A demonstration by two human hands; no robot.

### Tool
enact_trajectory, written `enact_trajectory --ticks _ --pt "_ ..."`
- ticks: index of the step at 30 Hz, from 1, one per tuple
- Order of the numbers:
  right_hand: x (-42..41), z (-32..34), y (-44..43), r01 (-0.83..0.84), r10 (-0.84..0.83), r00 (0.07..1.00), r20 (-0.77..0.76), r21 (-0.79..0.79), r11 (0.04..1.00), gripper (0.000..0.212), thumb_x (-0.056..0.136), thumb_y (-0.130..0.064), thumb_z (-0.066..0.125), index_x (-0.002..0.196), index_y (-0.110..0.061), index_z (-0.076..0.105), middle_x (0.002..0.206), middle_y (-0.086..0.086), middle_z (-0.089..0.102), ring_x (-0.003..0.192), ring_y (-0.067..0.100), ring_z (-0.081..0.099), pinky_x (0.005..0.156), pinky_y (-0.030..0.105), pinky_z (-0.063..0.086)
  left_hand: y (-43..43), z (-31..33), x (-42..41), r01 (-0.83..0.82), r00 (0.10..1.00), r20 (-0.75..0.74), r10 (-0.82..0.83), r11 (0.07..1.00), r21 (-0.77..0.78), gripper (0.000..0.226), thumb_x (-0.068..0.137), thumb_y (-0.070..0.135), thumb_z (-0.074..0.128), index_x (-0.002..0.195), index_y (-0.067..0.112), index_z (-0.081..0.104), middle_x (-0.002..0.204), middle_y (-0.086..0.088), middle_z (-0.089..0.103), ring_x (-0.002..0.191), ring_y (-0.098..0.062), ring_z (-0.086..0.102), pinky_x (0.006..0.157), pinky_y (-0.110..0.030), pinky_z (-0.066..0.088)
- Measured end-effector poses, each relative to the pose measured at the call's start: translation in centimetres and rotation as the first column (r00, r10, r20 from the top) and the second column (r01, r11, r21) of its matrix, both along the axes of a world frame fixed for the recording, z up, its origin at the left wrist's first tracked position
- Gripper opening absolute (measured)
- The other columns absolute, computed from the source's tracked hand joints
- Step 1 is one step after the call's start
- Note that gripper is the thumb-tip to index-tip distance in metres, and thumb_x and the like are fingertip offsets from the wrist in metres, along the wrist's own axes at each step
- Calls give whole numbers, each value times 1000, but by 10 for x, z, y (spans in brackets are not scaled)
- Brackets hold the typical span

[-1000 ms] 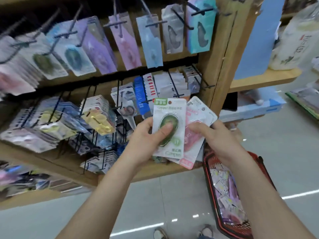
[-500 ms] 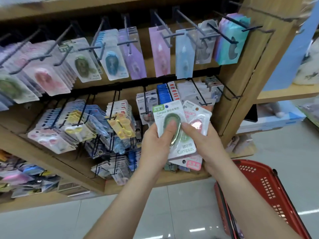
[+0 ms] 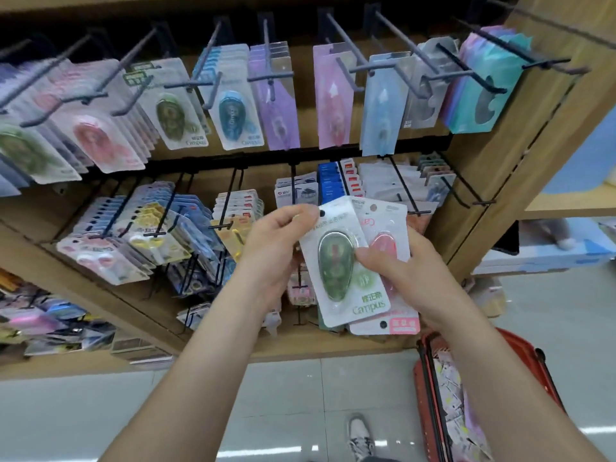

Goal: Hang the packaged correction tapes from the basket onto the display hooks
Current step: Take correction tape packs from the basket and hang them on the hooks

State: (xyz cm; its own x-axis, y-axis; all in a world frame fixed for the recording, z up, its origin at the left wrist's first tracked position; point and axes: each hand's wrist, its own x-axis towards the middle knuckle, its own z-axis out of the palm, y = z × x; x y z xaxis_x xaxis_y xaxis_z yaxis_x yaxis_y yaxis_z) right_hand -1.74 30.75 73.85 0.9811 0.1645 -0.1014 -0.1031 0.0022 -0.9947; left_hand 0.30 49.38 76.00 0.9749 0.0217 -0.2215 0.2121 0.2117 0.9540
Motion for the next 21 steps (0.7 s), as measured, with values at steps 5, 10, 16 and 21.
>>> enact_trajectory --ticks 5,10,16,21 --pt "22 4 4 -128 135 987 81 -84 988 26 85 -19 75 107 -32 67 103 -10 75 95 9 72 78 31 58 6 6 15 -69 997 -30 67 993 -93 34 71 22 72 98 2 72 94 -18 72 78 -27 69 72 -40 60" --pt "47 7 14 -130 172 972 161 -240 962 46 65 -59 76 109 -53 64 121 -6 64 110 11 63 94 40 53 13 9 14 -120 993 -48 112 969 -216 31 78 20 65 101 0 70 90 -18 74 72 -27 72 63 -38 61" --pt "66 12 47 -239 309 918 246 -278 930 30 75 -46 79 95 -55 59 111 -13 51 111 7 53 97 32 45 22 23 16 -405 909 10 417 888 -218 16 90 16 65 95 1 67 84 -16 71 73 -28 70 71 -42 60" --pt "75 24 84 -403 481 838 257 -302 864 30 73 -44 82 88 -54 57 109 -10 48 104 3 54 87 24 43 53 38 21 -625 756 84 649 755 -200 15 95 20 63 86 8 63 67 -2 67 59 -15 65 62 -30 57"
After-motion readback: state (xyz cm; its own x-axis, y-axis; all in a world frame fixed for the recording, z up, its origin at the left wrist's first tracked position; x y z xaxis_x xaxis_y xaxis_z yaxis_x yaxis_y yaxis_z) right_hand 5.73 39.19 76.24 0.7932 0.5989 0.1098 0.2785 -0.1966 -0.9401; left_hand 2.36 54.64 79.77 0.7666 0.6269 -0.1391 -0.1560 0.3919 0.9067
